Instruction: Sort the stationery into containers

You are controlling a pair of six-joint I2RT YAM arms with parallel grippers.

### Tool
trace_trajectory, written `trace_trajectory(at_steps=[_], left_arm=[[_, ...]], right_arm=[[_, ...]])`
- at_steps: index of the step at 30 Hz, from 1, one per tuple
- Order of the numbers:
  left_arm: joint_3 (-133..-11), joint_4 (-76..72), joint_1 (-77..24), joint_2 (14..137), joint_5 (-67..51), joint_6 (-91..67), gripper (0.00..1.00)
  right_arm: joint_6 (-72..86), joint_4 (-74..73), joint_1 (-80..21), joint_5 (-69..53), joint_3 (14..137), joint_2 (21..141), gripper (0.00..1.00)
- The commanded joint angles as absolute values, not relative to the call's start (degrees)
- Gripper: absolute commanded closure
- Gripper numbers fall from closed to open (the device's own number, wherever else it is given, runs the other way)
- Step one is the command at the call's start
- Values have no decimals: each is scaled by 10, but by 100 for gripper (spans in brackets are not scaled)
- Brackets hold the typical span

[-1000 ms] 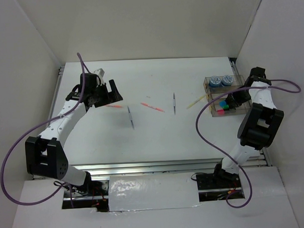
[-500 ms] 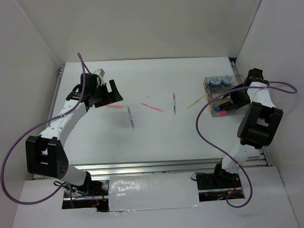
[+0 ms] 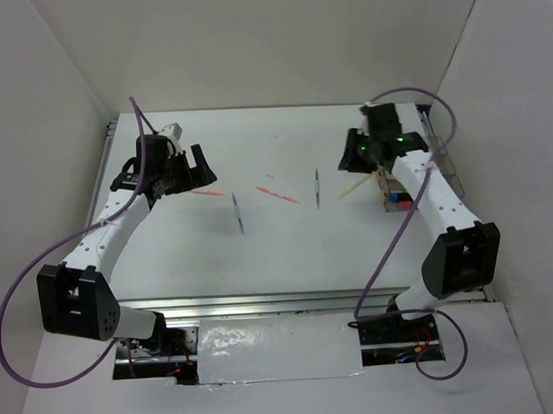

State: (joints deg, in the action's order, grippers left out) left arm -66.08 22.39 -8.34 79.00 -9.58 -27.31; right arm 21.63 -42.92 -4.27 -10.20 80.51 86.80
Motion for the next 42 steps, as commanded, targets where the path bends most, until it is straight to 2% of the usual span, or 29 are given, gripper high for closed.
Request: trace_trajectory(at_steps=[1, 3, 5, 7, 10, 11, 12, 14, 16, 21, 27, 42], left_arm=[[-657, 218, -77, 770, -79, -248, 1], [-650, 217, -75, 766, -75, -245, 1], [-646, 215, -74, 761, -73, -243, 1], [-641, 210, -71, 757, -66, -244, 1], [-636, 207, -69, 758, -69, -244, 1], [-636, 207, -68, 761, -69, -243, 1], [-637, 207, -67, 765, -69, -243, 1], [-636, 205, -63, 770, -70, -241, 1], [-636, 203, -62, 776, -74, -243, 1], [-641, 203, -62, 793, -82, -245, 1], [-649, 203, -62, 809, -86, -253, 1], [-656, 205, -62, 814, -87, -256, 1]], right_arm=[[52, -391, -139, 66, 860, 890, 62], [29, -404, -171, 117, 895, 953, 61], [53, -456, -159, 113, 968, 1021, 58], [110, -488, -148, 114, 1021, 1075, 51], [173, -478, -129, 133, 1005, 1103, 43], [187, -480, -124, 139, 1001, 1108, 32], [199, -481, -121, 145, 997, 1114, 28], [223, -486, -109, 144, 998, 1134, 26], [241, -490, -96, 115, 1002, 1155, 26], [254, -495, -69, 80, 1001, 1181, 34], [281, -510, -65, 54, 992, 1204, 33], [301, -518, -56, 84, 994, 1243, 39]])
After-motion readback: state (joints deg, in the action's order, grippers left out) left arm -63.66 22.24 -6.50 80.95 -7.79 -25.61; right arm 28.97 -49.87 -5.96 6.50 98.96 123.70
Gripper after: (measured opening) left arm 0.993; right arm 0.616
